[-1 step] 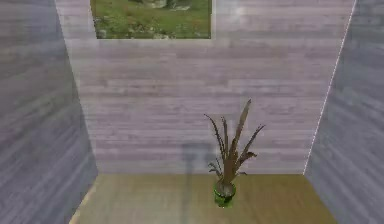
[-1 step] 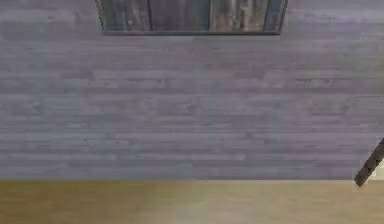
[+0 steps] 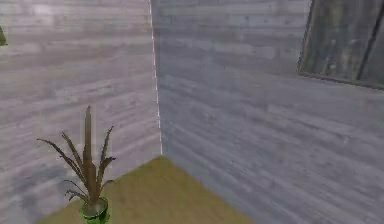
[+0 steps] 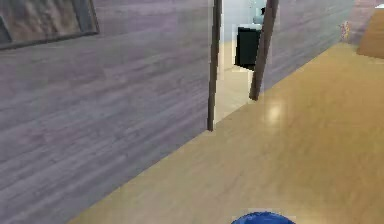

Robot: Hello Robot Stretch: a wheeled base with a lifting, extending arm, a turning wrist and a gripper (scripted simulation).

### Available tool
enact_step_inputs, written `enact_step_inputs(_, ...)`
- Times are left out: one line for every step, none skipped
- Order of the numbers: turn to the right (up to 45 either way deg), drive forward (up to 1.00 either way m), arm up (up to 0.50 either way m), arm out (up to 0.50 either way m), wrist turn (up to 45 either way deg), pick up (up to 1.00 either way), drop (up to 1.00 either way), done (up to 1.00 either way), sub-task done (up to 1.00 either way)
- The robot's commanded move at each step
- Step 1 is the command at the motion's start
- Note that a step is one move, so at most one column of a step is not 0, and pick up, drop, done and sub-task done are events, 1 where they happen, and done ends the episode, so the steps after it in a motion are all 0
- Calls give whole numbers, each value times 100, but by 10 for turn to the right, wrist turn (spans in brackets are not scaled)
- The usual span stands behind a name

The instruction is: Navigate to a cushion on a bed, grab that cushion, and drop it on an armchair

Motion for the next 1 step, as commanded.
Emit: enact_step_inputs(450, 0, 0, 0, 0, 0, 0, 0, 0)
